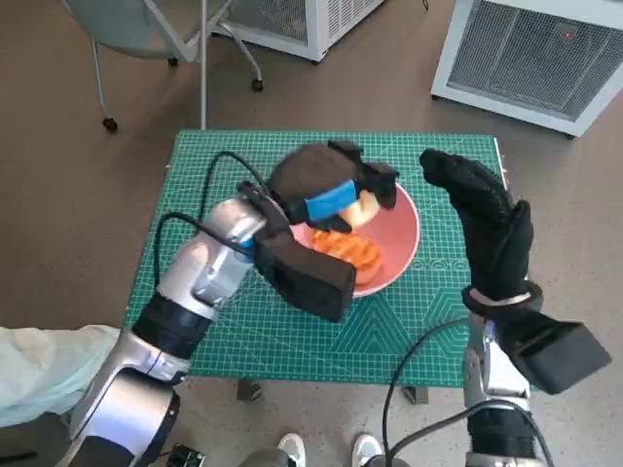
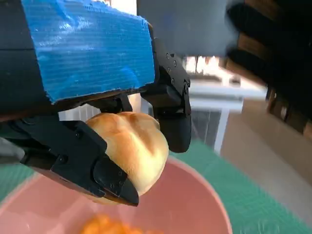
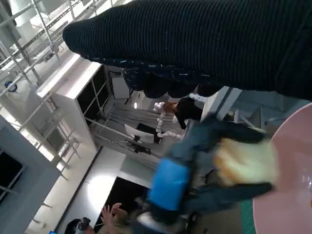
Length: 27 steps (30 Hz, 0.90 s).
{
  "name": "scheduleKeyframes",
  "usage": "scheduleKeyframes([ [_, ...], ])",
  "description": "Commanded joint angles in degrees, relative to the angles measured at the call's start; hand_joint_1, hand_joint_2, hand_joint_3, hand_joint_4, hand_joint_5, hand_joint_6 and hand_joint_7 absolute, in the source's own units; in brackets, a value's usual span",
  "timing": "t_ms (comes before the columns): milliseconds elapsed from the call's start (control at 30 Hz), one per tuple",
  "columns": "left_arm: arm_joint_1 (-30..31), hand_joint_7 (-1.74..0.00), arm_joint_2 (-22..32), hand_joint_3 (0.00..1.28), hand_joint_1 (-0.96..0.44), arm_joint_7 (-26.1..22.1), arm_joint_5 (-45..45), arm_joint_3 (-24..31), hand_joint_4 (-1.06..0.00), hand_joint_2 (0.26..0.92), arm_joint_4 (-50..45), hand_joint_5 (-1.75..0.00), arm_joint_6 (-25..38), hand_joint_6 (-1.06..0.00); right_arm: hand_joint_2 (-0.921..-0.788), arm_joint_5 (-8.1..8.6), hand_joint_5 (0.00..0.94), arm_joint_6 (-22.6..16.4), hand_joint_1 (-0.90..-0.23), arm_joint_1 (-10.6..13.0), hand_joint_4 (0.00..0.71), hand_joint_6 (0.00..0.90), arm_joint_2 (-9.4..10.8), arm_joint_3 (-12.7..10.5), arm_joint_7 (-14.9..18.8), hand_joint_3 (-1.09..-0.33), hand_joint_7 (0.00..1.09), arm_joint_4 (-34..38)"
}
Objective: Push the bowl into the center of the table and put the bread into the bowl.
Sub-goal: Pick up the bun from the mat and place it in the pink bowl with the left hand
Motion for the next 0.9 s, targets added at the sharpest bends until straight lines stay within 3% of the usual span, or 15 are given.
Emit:
scheduleKeyframes([
  [33, -1.5, -0.76, -1.2, 0.07, 0.00, -3.3, -0.6, -1.0, -0.59, 0.900, 2.2, -0.69, 1.7, -0.50, -0.921, 0.15, 0.003, 1.4, -0.771, 1.7, 0.089, -0.001, -0.1, -0.2, -0.7, -0.783, 0.42, -0.9],
  [67, -1.4, -0.56, -1.3, 0.05, -0.02, -3.8, -0.5, -1.2, -0.53, 0.896, 2.3, -0.46, 2.1, -0.48, -0.921, 0.20, 0.003, 1.5, -0.772, 1.8, 0.091, -0.001, -0.1, -0.2, -0.7, -0.783, 0.42, -1.1],
  [133, -0.9, -0.34, -1.2, 0.03, -0.07, -5.0, -0.3, -1.5, -0.44, 0.890, 1.9, -0.24, 2.8, -0.43, -0.921, 0.33, 0.004, 1.8, -0.774, 1.9, 0.093, -0.001, -0.1, -0.2, -0.7, -0.783, 0.42, -1.3],
  [267, -0.4, -0.12, -0.5, 0.01, -0.23, -6.2, 0.5, -2.5, -0.28, 0.882, 1.3, -0.05, 3.1, -0.34, -0.921, 0.43, 0.006, 2.1, -0.778, 1.8, 0.096, -0.001, -0.2, -0.3, -0.7, -0.780, 0.42, -1.5],
  [433, -0.5, -0.05, 0.1, 0.00, -0.33, -5.6, 1.2, -3.3, -0.19, 0.881, 2.0, -0.01, 1.8, -0.30, -0.921, 0.33, 0.004, 2.5, -0.779, 1.6, 0.094, -0.001, -0.3, -0.3, -0.7, -0.779, 0.42, -1.6],
  [667, 0.0, -0.02, 0.5, 0.00, -0.35, -5.9, 0.1, -2.7, -0.16, 0.881, 1.5, 0.00, 0.9, -0.29, -0.921, 0.36, 0.003, 2.7, -0.779, 1.4, 0.093, -0.001, -0.4, -0.3, -0.5, -0.779, 0.43, -1.6],
  [900, 1.3, 0.00, 2.0, 0.00, -0.37, -15.8, -12.5, 3.5, -0.05, 0.877, -1.7, 0.00, 0.7, -0.25, -0.921, 0.50, 0.002, 3.0, -0.774, 0.3, 0.092, -0.001, -1.2, -0.4, -0.1, -0.776, 0.44, -1.0],
])
